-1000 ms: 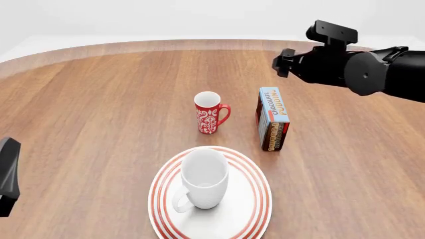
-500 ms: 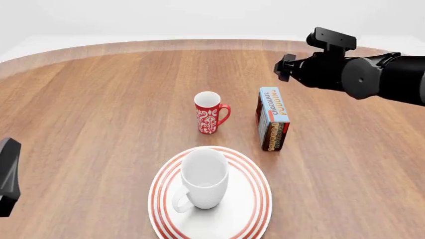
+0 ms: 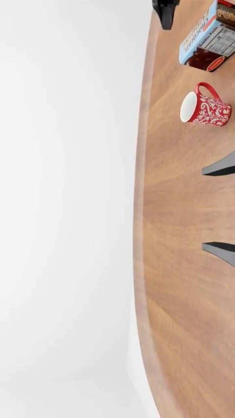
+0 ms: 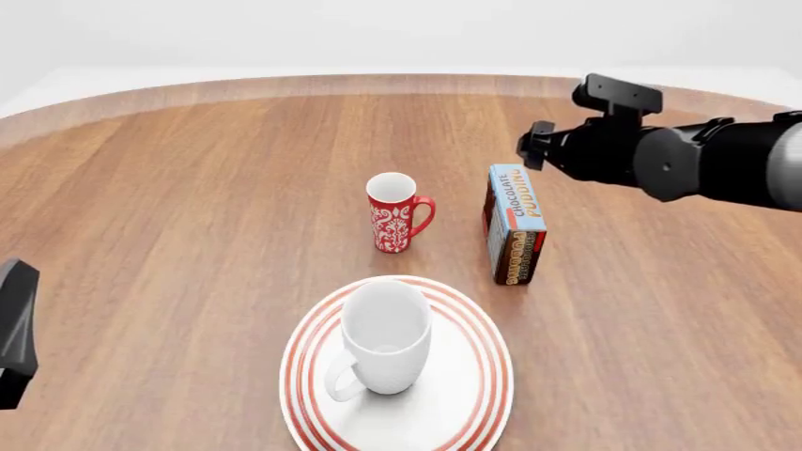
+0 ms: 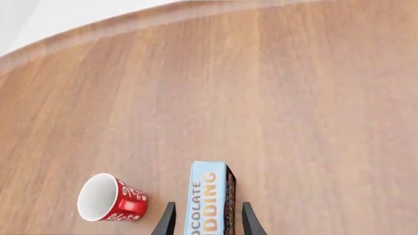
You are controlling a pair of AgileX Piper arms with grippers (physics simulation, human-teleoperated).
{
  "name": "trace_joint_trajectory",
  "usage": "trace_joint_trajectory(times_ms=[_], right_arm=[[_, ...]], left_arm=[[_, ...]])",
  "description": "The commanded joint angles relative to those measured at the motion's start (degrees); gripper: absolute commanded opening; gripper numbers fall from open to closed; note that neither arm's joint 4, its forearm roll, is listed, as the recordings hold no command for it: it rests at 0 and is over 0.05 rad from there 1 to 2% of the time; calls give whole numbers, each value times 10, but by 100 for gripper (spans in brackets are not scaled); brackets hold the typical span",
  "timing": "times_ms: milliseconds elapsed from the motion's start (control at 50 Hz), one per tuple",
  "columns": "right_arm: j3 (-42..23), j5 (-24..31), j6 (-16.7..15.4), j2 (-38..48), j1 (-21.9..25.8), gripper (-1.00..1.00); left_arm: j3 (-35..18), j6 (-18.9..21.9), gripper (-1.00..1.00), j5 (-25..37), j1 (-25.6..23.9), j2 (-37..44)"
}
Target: Pick up the white mug and put it on the plate, and put the chocolate pudding to the right of the plate.
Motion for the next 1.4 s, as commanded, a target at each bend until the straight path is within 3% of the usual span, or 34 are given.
trace_joint_trajectory(times_ms=[20,1400], right_arm=[[-2,-3,-2,11,2,100],[-14,-30,-7,92,18,100]], left_arm=[[0,0,100,0,0,0],[2,-3,100,-4,-1,0]])
